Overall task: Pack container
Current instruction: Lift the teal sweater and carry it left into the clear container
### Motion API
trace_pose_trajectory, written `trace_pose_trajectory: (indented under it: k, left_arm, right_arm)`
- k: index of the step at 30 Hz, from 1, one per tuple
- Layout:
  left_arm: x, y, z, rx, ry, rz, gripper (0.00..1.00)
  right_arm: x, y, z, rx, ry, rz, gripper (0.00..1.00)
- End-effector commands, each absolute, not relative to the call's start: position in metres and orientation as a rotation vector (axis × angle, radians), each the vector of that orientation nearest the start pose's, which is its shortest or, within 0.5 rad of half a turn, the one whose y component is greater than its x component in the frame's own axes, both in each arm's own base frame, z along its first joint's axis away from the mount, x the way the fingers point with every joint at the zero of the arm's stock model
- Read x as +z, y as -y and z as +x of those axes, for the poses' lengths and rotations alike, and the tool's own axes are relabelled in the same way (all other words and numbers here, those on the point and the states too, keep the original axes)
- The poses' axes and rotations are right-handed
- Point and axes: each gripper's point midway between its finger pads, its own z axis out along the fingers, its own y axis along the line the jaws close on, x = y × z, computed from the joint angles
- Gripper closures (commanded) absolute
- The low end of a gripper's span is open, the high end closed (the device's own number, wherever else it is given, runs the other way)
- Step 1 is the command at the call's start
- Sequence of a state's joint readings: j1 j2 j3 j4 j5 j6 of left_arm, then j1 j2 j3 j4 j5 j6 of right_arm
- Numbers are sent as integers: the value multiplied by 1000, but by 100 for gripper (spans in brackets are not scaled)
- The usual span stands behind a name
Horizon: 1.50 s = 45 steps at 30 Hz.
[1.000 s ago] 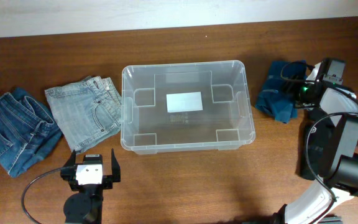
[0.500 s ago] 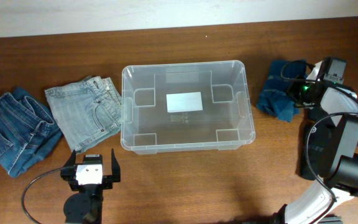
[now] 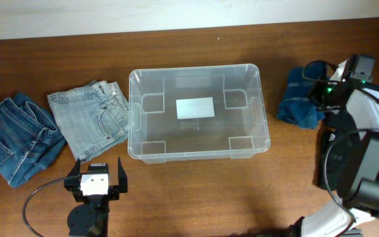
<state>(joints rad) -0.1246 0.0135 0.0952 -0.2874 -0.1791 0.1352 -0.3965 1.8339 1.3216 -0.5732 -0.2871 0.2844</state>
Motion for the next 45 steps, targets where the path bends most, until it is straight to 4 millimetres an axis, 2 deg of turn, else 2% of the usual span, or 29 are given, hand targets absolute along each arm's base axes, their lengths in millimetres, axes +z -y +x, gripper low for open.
trace_pose_trajectory:
  k: [1,5,10,15,19,20,28,32,42,45]
  left_arm:
    - [147,-1,236,170,-1768,115,0]
    - [147,-1,236,170,-1768,115,0]
    - [147,-1,236,170,-1769,115,0]
    - [147,-1,236,170,-1768,115,0]
    - [147,-1,236,170,-1769,115,0]
    - [147,-1,236,170,-1769,115,0]
    - [147,-1,236,170,-1769,115,0]
    - [147,-1,236,170,-1769,115,0]
    - [147,-1,236,170,-1769,115,0]
    - [147,-1,236,170,-1769,115,0]
  right_arm:
    - [175,115,442,417,-2338,625,93]
    - [206,97,434,482,-2299,564,93]
    - [249,55,412,565,-2271,449,93]
    - [289,-17,388,648,-2250,238,93]
    - [305,-74,373,731,-2246,127,93]
    - [306,-91,369,750,-2259,114,93]
    - [284,-181,358,788,-2352,78,93]
    - [267,-222,356,813,-2394,136,93]
    - [220,-302,360,875,-2450,215,93]
    - [198,-310,365,837,-2475,283,94]
